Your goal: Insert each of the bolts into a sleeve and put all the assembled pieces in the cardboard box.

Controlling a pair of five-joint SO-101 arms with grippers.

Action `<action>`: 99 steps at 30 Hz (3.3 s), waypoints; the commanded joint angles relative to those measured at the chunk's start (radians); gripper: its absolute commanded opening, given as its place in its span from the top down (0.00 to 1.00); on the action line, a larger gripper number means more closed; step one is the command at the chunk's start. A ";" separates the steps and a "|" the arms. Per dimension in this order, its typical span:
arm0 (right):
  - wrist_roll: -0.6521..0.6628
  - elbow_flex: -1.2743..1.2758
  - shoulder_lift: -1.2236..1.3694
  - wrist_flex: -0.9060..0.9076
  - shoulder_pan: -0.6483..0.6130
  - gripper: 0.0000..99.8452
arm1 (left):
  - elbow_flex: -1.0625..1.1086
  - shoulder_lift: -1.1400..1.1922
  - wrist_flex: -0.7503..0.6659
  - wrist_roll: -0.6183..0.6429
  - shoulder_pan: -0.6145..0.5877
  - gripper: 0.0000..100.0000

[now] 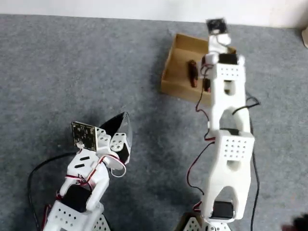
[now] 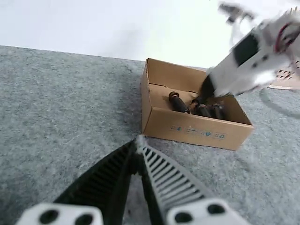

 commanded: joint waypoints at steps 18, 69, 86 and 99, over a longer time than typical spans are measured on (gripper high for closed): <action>-0.011 -0.736 -0.430 0.598 -0.071 0.64 | -0.007 0.004 -0.046 -0.005 -0.012 0.99; -0.011 2.068 -2.008 -0.262 -0.604 0.64 | -0.885 0.918 0.482 0.091 -0.173 0.99; -0.005 2.216 -2.008 -0.343 -0.604 0.64 | -1.291 1.578 0.680 -0.245 -0.182 0.99; -0.005 2.287 -2.008 -0.441 -0.604 0.64 | -1.313 1.616 0.683 -0.242 -0.202 0.99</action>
